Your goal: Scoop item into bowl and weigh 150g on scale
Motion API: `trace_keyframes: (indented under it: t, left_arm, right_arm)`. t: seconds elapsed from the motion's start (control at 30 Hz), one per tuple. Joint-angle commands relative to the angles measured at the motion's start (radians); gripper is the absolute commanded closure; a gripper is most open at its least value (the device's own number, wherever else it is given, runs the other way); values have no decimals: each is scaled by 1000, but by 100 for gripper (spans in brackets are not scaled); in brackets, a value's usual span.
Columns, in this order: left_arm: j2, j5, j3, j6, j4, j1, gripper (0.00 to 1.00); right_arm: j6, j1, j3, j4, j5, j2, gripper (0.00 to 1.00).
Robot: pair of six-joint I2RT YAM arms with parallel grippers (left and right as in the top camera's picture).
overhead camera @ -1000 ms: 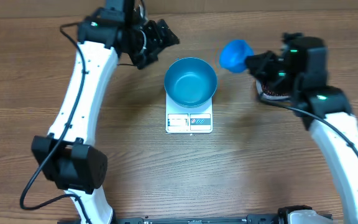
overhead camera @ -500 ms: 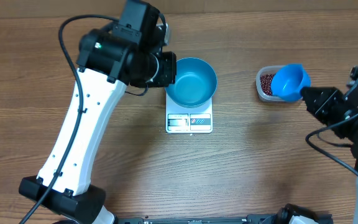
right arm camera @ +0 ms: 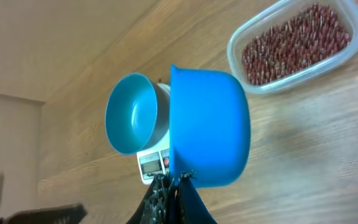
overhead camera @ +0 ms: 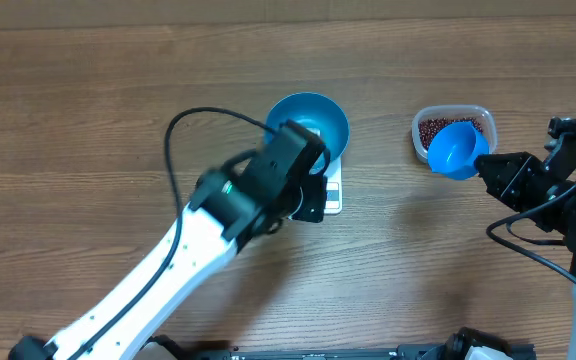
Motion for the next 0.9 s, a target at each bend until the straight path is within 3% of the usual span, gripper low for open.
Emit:
trace_keyframes:
  t: [0.0, 0.1, 0.2, 0.37, 0.87]
  left_arm:
    - [12, -121, -183, -48, 167, -33, 96]
    - [71, -149, -236, -25, 280, -46, 96]
    - [141, -150, -236, 39, 320, -45, 96]
    - [265, -217, -236, 45, 393, -43, 96]
    - [378, -234, -236, 69, 511, -8, 96]
  right_arm:
    - [-36, -3, 13, -1, -8, -5, 96]
    - [-35, -3, 13, -1, -9, -5, 96]
    - [-35, -3, 13, -2, -8, -5, 96]
    - [-35, -3, 13, -1, 20, -5, 96]
    - [-35, -3, 13, 5, 37, -5, 96]
